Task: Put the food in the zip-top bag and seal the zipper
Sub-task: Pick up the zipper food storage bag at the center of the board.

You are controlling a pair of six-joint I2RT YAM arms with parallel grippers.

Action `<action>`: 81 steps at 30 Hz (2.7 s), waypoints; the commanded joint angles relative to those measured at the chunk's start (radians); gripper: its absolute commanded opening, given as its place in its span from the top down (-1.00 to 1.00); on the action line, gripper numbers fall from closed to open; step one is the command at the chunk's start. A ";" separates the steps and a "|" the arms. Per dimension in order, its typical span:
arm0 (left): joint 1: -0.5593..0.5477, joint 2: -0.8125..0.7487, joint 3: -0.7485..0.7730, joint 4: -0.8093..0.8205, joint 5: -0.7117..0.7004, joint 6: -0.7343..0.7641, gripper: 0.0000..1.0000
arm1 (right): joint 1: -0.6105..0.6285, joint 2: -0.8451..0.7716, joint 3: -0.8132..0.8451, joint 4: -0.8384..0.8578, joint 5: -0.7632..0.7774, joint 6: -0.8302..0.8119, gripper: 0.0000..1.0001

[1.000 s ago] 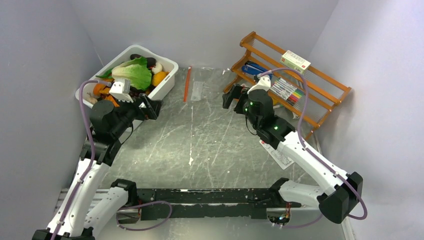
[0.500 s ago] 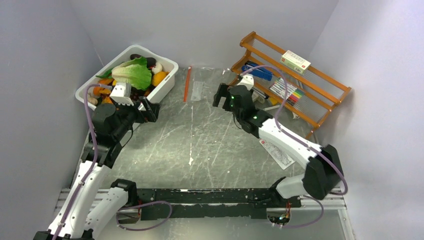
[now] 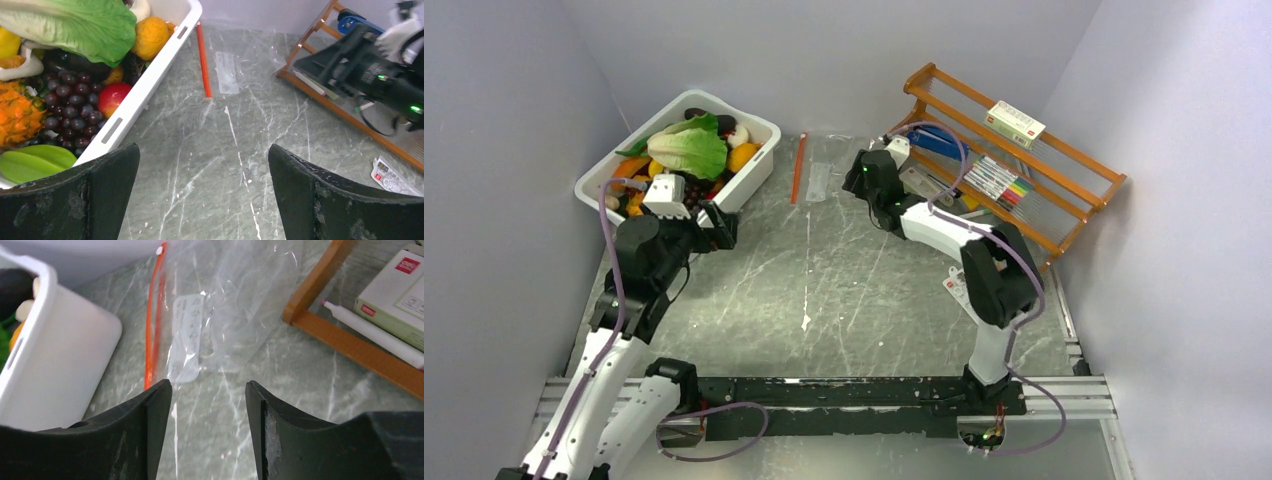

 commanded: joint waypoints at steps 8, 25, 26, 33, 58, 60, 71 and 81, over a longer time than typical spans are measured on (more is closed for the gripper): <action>0.010 -0.027 -0.003 0.035 0.070 0.043 -0.99 | -0.052 0.245 0.261 -0.033 0.034 0.118 -0.08; 0.009 -0.050 -0.007 0.034 0.077 0.059 -0.95 | -0.065 0.315 0.274 -0.027 -0.027 0.137 0.46; 0.009 -0.053 -0.008 0.035 0.080 0.058 -0.95 | -0.065 0.305 0.263 -0.016 -0.028 0.118 0.58; 0.009 -0.064 -0.010 0.033 0.067 0.060 -0.93 | -0.065 0.248 0.203 0.048 -0.061 0.005 1.00; -0.025 0.173 -0.054 0.335 0.577 0.297 -0.78 | -0.065 -0.398 -0.170 -0.025 -0.484 0.073 1.00; -0.049 0.219 -0.035 0.335 0.630 0.329 -0.75 | -0.064 -0.416 -0.170 -0.024 -0.515 0.118 1.00; -0.212 0.342 0.011 0.232 0.558 0.637 -0.78 | -0.060 -0.492 -0.175 0.021 -0.604 0.231 1.00; -0.248 0.395 0.015 0.283 0.473 0.677 -0.29 | -0.061 -0.533 -0.211 0.086 -0.683 0.303 1.00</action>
